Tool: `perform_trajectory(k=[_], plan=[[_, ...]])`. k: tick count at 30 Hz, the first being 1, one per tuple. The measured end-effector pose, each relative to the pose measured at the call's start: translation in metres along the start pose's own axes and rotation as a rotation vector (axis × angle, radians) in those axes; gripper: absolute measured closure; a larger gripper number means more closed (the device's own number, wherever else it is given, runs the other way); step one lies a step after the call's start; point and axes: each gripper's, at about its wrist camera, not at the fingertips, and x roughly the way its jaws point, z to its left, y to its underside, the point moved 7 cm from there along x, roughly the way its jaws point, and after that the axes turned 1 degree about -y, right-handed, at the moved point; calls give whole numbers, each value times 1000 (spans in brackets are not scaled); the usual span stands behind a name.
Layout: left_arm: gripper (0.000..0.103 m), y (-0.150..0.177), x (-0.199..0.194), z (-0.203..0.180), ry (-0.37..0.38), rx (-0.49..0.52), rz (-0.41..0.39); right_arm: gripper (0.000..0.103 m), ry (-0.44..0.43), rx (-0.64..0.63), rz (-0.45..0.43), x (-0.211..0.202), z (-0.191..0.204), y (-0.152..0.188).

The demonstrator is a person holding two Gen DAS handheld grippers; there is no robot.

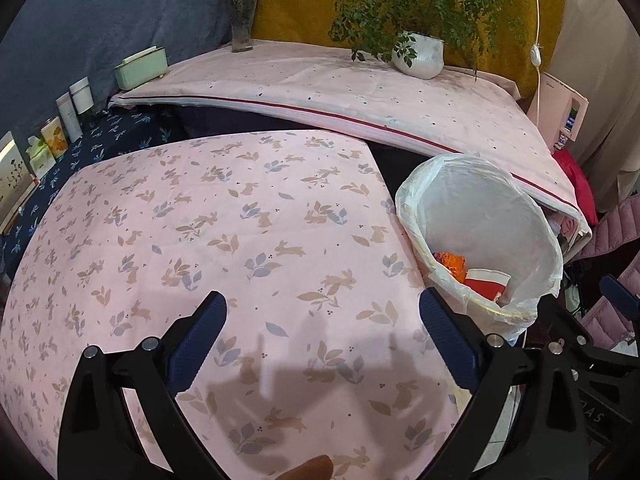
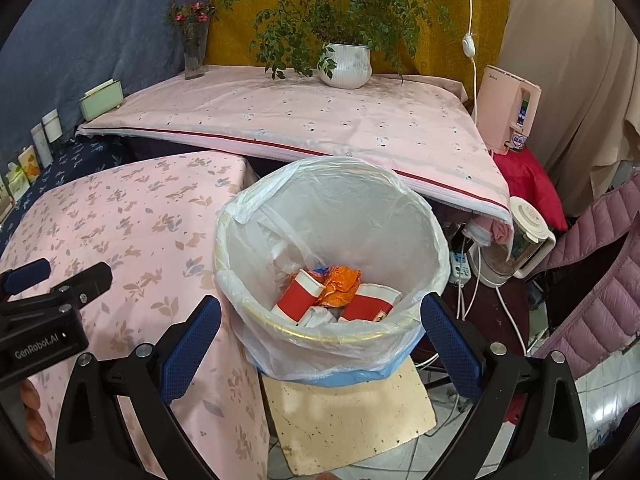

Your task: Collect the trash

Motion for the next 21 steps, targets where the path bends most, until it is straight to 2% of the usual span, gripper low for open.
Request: perform_trajectory(k=[21], plan=[[10, 10, -18, -8, -48, 25, -33, 7, 18, -31, 10, -20, -5, 17]])
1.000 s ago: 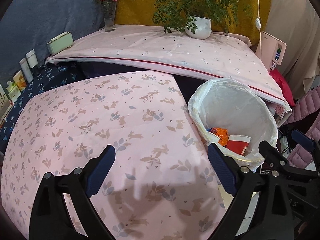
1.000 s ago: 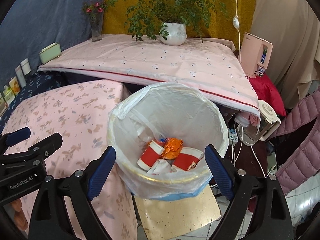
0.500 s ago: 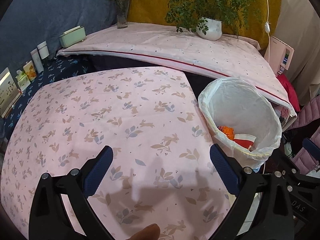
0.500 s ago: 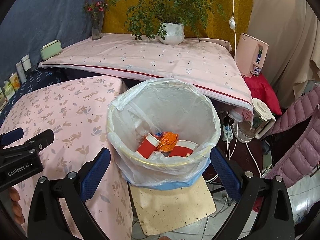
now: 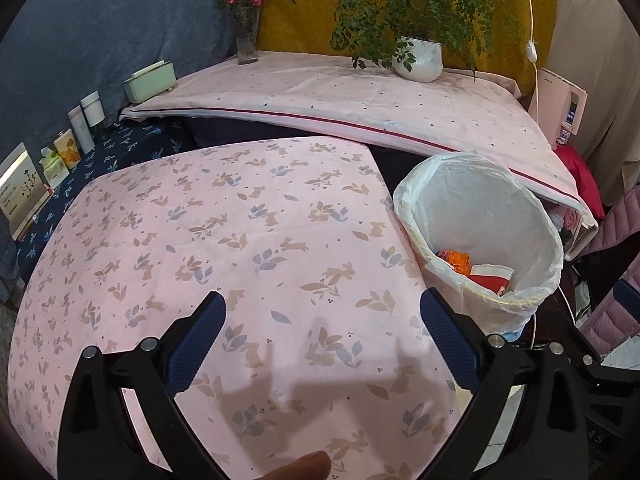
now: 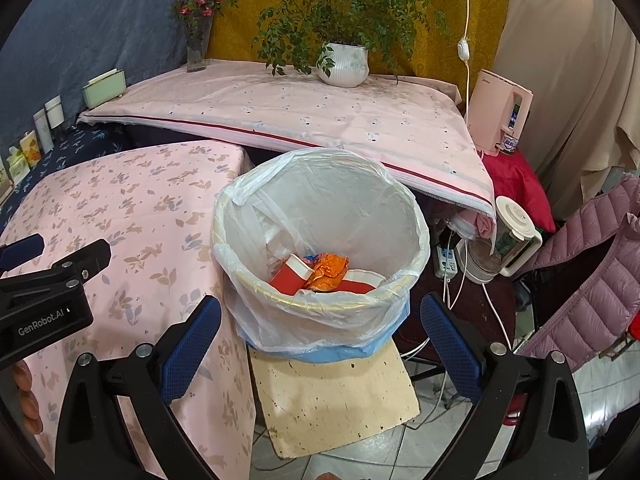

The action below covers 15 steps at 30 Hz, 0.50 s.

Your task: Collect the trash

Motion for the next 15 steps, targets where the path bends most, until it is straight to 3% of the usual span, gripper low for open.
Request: perform_trajectory(k=[15], plan=[[10, 5, -2, -3, 3, -2, 8, 7, 0, -2, 0, -3, 0, 2]])
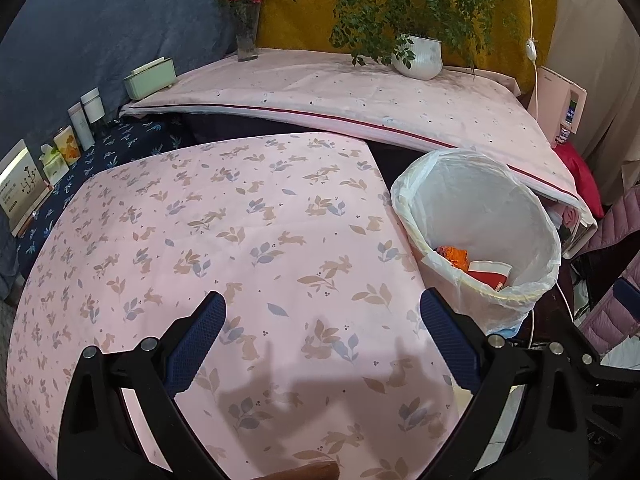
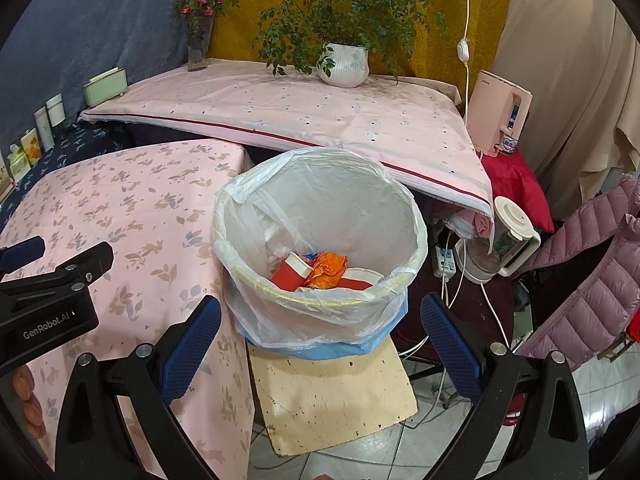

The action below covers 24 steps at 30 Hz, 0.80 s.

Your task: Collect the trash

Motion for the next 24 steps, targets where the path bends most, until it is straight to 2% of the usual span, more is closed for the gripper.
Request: perform_trajectory(k=[24], plan=[[10, -3, -21, 10, 7, -44, -35, 7, 8, -9, -36, -21, 6, -6]])
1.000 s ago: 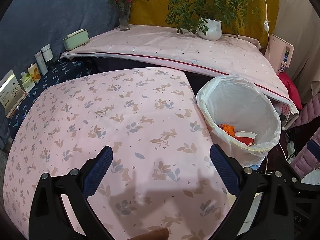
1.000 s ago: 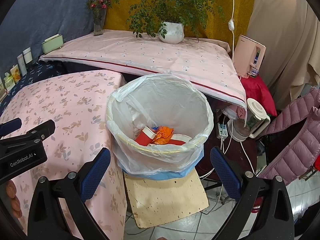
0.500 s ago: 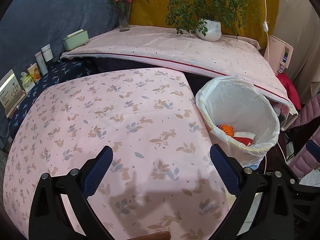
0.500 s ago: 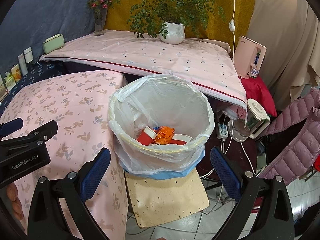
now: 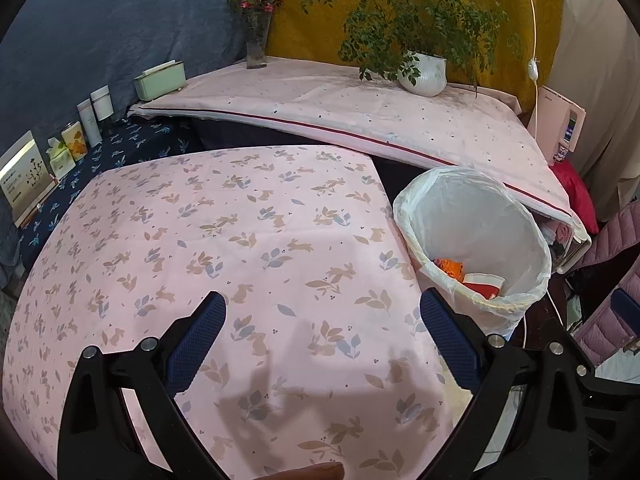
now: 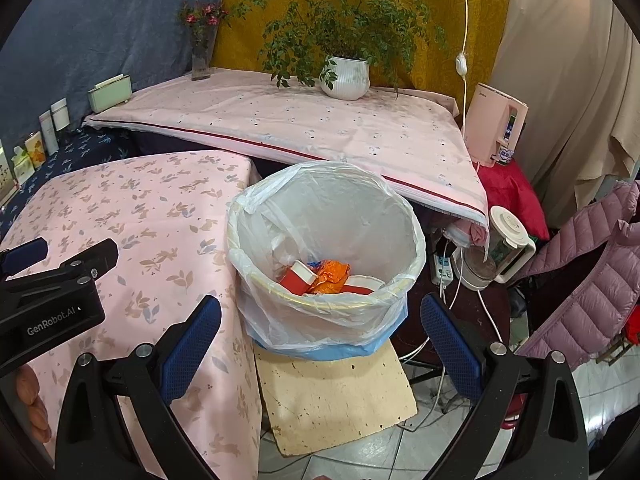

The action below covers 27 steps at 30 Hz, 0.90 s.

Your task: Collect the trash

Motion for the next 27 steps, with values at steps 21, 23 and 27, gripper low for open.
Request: perform_trajectory(k=[21, 23, 27], plan=[[10, 3, -10, -3, 15, -1, -5, 7, 11, 2, -9, -11, 1, 2], [10, 2, -11, -3, 14, 1, -7, 7, 13, 1, -10, -11, 1, 3], [10, 2, -13, -4, 13, 5, -10, 7, 14, 3, -10, -13, 0, 4]])
